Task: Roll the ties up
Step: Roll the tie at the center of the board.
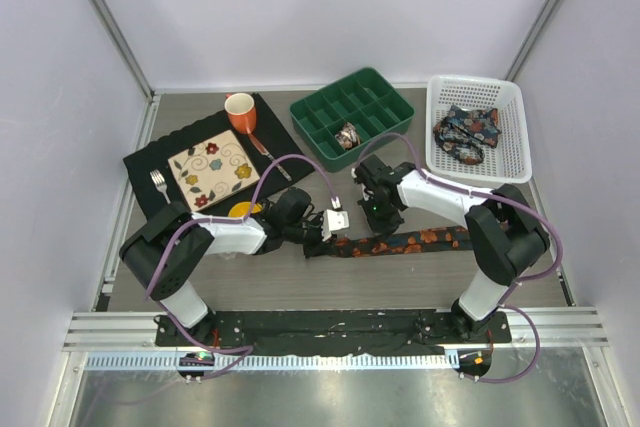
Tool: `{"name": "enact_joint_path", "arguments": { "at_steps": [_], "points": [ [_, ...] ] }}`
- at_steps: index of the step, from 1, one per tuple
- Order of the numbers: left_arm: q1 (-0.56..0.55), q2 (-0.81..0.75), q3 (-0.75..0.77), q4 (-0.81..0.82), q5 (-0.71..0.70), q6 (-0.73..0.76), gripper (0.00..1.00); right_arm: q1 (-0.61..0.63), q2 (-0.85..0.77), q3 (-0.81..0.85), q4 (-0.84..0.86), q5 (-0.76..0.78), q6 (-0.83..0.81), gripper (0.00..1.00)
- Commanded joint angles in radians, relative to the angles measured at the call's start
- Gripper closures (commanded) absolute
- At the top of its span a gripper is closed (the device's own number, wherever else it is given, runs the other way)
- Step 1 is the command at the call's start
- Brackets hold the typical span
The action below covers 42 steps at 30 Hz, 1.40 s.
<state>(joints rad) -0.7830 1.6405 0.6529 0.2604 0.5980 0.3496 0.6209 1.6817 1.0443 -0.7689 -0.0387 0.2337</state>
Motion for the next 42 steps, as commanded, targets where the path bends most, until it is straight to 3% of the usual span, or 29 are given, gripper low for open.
{"name": "enact_joint_path", "arguments": {
  "at_steps": [1, 10, 20, 21, 26, 33, 37, 39, 42],
  "points": [
    [0.005, 0.022, 0.007, -0.076, -0.015, 0.022, 0.94, -0.010, -0.054, 0.082, -0.021, 0.100, -0.020, 0.99],
    [0.010, 0.007, 0.013, -0.056, -0.021, -0.014, 0.94, -0.013, -0.008, -0.016, 0.034, 0.051, -0.011, 0.99],
    [0.019, -0.048, 0.013, -0.009, 0.006, -0.054, 0.94, -0.012, 0.026, -0.055, 0.043, 0.114, 0.004, 0.99],
    [0.018, -0.047, 0.019, -0.021, 0.002, -0.051, 0.94, -0.012, 0.029, -0.053, 0.042, 0.123, 0.007, 0.98],
    [0.016, -0.015, 0.019, -0.041, -0.050, -0.015, 0.95, -0.013, -0.031, 0.029, 0.003, 0.091, 0.050, 0.68],
    [-0.027, 0.004, 0.010, -0.075, -0.135, 0.037, 0.95, -0.027, -0.119, 0.112, 0.006, -0.113, 0.168, 0.66],
    [-0.041, 0.004, 0.005, -0.085, -0.173, 0.048, 0.95, -0.027, -0.131, 0.056, 0.133, -0.297, 0.292, 0.66],
    [-0.044, 0.002, 0.004, -0.090, -0.178, 0.051, 0.95, -0.027, -0.132, -0.007, 0.192, -0.372, 0.375, 0.60],
    [-0.045, -0.002, 0.002, -0.096, -0.184, 0.054, 0.95, -0.026, -0.134, -0.052, 0.261, -0.380, 0.414, 0.56]
  ]
}}
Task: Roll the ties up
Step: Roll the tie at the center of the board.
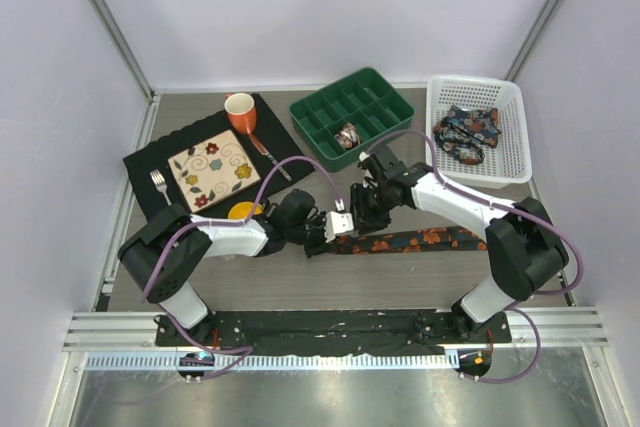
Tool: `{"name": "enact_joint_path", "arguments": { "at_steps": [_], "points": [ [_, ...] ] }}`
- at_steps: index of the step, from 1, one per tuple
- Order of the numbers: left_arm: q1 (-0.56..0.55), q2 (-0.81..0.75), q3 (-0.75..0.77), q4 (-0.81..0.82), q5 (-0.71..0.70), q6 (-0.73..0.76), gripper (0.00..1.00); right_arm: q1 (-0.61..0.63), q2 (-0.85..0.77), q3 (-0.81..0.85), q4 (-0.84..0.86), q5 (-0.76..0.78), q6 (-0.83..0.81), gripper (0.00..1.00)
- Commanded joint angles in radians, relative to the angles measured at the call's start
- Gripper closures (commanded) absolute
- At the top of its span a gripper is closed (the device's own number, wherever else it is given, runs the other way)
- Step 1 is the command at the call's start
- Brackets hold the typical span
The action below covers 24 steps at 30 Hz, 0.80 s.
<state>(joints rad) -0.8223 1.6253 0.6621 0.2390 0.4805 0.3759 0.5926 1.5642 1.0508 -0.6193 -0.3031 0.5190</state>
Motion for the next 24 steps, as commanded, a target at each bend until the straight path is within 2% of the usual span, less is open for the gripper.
{"name": "enact_joint_path", "arguments": {
  "at_steps": [1, 7, 17, 20, 21, 24],
  "points": [
    [-0.006, 0.011, -0.009, -0.075, -0.066, 0.027, 0.95, 0.003, -0.015, -0.064, 0.121, -0.113, 0.133, 0.54],
    [-0.009, -0.002, -0.027, -0.076, -0.066, 0.029, 0.95, 0.003, 0.037, -0.106, 0.219, -0.149, 0.167, 0.55],
    [-0.009, -0.004, -0.030, -0.084, -0.072, 0.029, 0.95, 0.003, 0.086, -0.141, 0.248, -0.140, 0.161, 0.60],
    [-0.009, -0.002, -0.030, -0.086, -0.074, 0.027, 0.95, 0.003, 0.089, -0.155, 0.251, -0.137, 0.154, 0.74],
    [-0.009, -0.002, -0.030, -0.084, -0.075, 0.027, 0.95, 0.003, 0.097, -0.159, 0.250, -0.131, 0.145, 0.84],
    [-0.009, -0.004, -0.029, -0.087, -0.074, 0.018, 0.94, 0.003, 0.111, -0.175, 0.247, -0.120, 0.116, 0.99]
  ]
}}
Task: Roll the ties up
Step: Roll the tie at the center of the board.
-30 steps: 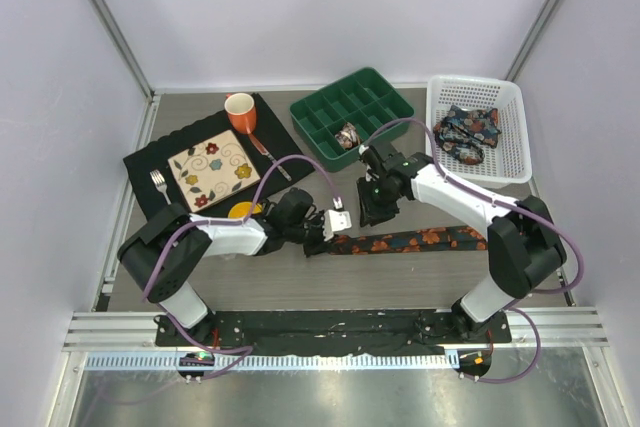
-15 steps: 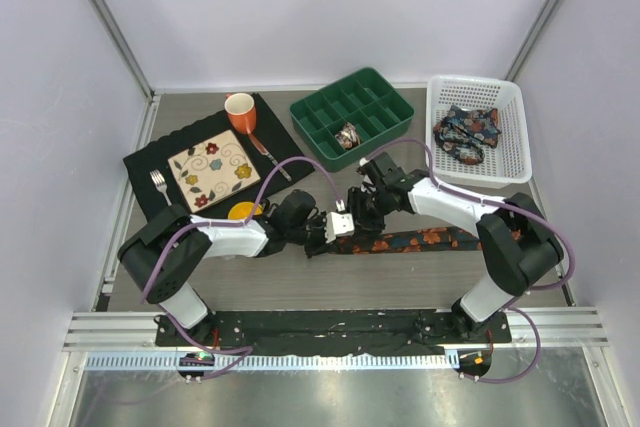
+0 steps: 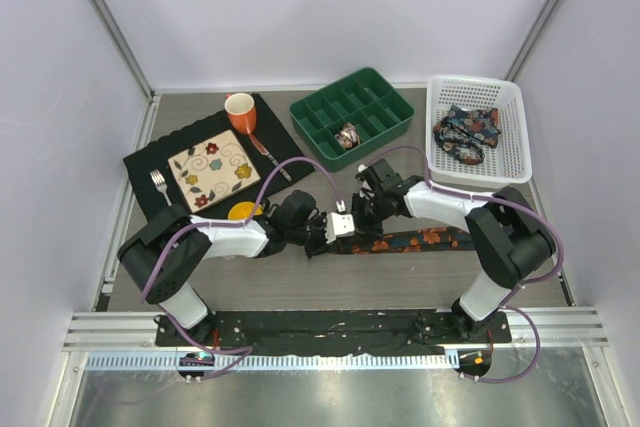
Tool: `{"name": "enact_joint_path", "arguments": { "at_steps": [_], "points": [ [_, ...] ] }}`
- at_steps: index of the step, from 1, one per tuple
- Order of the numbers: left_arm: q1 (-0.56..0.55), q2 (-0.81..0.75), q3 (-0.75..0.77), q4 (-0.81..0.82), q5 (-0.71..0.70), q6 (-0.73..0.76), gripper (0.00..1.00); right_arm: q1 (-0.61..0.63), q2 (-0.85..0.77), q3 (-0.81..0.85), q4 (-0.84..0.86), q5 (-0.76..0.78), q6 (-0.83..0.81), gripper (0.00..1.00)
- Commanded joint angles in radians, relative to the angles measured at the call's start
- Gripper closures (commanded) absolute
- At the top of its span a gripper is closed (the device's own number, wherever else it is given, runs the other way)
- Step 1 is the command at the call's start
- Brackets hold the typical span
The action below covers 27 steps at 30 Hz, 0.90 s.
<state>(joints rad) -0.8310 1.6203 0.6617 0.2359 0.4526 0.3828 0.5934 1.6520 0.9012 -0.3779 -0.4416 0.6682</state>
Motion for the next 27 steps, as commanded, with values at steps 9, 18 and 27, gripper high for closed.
{"name": "enact_joint_path", "arguments": {
  "at_steps": [9, 18, 27],
  "points": [
    [0.026, -0.055, -0.023, -0.075, 0.076, -0.044, 0.51, -0.036, 0.023, -0.097, -0.003, 0.073, -0.107, 0.99],
    [0.064, -0.151, -0.115, 0.069, 0.169, -0.124, 0.29, -0.104, -0.004, -0.142, -0.003, 0.066, -0.160, 0.99],
    [0.063, -0.063, -0.099, 0.250, 0.160, -0.179, 0.23, -0.161, 0.040, -0.188, 0.066, -0.028, -0.186, 0.99]
  ]
}}
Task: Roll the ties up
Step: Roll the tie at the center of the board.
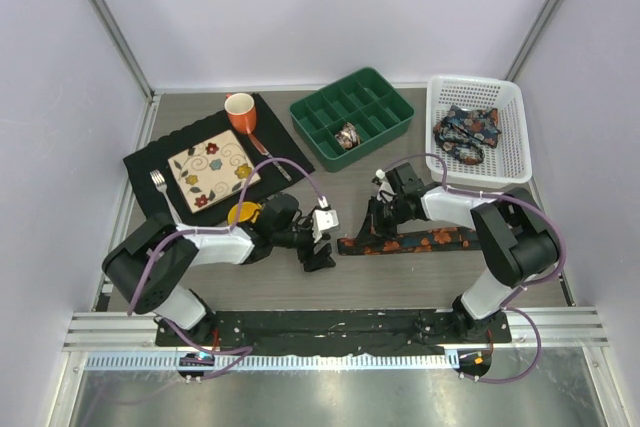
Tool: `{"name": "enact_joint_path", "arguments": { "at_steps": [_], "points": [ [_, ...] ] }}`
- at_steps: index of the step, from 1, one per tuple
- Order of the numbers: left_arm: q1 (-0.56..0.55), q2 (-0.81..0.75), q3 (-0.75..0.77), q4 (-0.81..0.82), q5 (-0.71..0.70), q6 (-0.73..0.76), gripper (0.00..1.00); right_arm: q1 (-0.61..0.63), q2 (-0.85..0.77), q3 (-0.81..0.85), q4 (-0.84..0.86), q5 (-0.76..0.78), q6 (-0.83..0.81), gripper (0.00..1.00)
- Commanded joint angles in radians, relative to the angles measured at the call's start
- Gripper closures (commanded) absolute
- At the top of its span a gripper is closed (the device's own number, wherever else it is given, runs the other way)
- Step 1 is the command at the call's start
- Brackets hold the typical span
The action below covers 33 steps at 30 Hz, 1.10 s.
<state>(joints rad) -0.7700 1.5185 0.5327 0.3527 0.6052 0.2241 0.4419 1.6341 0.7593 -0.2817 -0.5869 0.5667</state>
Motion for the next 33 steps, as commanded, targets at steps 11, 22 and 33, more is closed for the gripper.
{"name": "enact_joint_path", "arguments": {
  "at_steps": [11, 22, 33],
  "points": [
    [-0.049, 0.164, 0.150, 0.111, -0.018, 0.063, 0.25, 0.000, 0.050, -0.046, 0.015, 0.087, -0.067, 0.99],
    [-0.084, 0.197, 0.136, -0.023, -0.119, 0.156, 0.70, 0.017, 0.023, 0.001, -0.023, 0.085, -0.068, 0.99],
    [-0.086, 0.167, 0.081, -0.070, -0.147, 0.150, 0.90, -0.002, -0.108, 0.000, -0.129, 0.121, -0.011, 0.71]
  ]
}}
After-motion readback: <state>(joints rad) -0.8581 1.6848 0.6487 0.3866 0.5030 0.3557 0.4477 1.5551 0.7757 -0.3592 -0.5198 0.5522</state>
